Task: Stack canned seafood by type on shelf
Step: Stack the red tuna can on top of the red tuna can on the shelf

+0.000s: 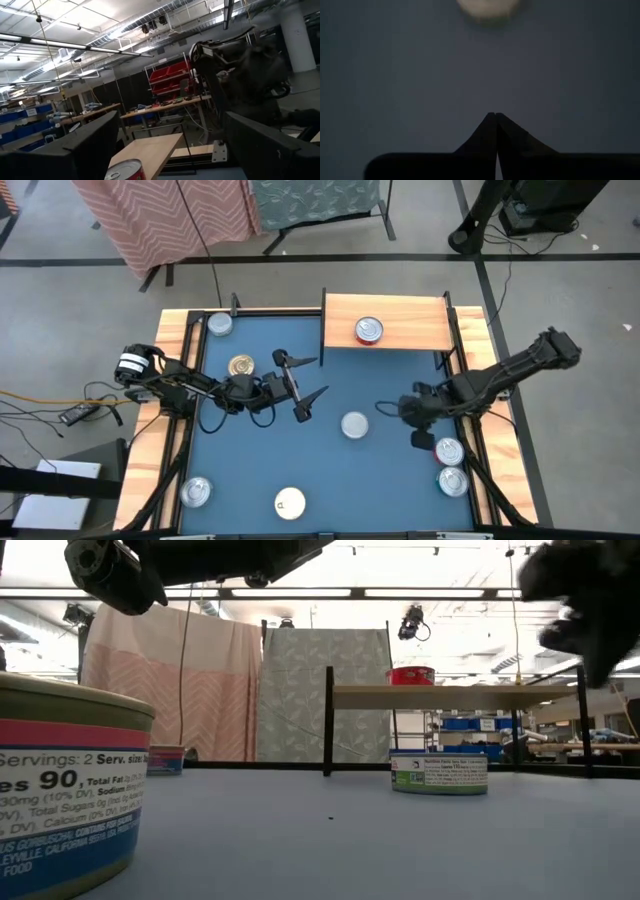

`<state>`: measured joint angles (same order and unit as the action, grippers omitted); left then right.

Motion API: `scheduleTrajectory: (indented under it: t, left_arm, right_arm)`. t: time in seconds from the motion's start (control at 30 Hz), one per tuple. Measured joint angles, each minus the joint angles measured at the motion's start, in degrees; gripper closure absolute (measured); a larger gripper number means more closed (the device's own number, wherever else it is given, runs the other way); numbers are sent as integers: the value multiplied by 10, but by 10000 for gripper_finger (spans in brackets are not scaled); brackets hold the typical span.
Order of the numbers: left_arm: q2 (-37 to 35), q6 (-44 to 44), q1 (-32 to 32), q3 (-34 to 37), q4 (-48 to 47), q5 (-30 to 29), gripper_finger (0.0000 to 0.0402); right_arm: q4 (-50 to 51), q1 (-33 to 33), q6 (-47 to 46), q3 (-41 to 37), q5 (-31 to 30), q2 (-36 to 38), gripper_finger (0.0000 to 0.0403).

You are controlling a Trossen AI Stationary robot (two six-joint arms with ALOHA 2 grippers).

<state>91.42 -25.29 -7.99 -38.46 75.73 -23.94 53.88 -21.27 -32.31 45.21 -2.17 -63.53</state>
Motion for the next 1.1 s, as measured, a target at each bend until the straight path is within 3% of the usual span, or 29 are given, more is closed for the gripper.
scheduleTrajectory:
  t: [0.23,0.47,0.63,0.8,1.1]
  left_arm:
    - [0,0,0,0,-10,0,39]
    - [0,0,0,0,-9,0,39]
    - [0,0,0,0,-9,0,39]
    - [0,0,0,0,-9,0,39]
    - [0,1,0,0,-7,-5,39]
  right_arm:
    - [33,-66,-132,0,67,5,384]
    - [52,-172,-255,0,48,5,395]
    - [89,-211,-307,0,59,7,398]
    - [68,-238,-355,-37,70,16,398]
    - [-54,-255,-378,-127,68,18,400]
